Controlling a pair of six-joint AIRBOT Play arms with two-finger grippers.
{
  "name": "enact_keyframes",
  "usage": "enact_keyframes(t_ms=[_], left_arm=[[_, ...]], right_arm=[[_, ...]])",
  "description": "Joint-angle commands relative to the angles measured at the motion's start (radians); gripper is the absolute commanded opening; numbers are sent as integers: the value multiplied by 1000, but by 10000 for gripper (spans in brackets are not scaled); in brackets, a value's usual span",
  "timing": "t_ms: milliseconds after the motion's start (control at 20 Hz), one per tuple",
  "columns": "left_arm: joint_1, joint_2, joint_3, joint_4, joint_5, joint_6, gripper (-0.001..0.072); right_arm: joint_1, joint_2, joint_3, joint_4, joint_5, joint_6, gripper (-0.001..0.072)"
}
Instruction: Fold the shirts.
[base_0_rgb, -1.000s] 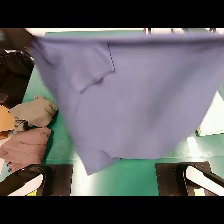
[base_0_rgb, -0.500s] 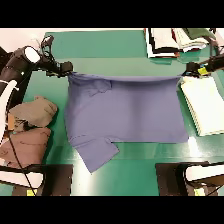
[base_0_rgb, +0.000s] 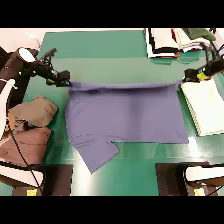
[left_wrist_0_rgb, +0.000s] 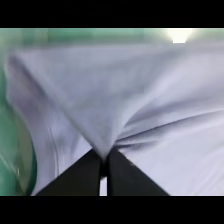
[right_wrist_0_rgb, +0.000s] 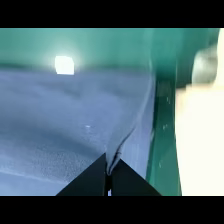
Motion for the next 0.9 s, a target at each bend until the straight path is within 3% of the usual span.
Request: enact_keyframes(t_ms=[0,50,100,150,250,300,450,650,850], left_arm=[[4,-2,-100,3,-27,9,25],[4,-2,-125,15,-24,1,90],[4,-2,-142,34,-20,-20,397],[4,-2,-145,56,-21,-48,505],[4,21,-143,76,-39,-55,493],[4,49,-144,82,-55,-54,425],[-13,195,-227,123,-86,-51,419],[-101,488,-596,173,-58,-109,420],[-166,693,-929,51,-43,-159,421]], right_arm=[[2,48,-163,-10,-63,0,16],[7,44,-183,5,-71,1,31],[7,43,-195,21,-82,1,200],[7,47,-200,40,-97,4,360],[6,63,-183,82,-90,5,369],[7,89,-179,90,-74,5,368],[7,222,-245,89,-47,5,368],[7,414,-407,90,-80,4,368],[7,532,-522,91,-146,4,368]])
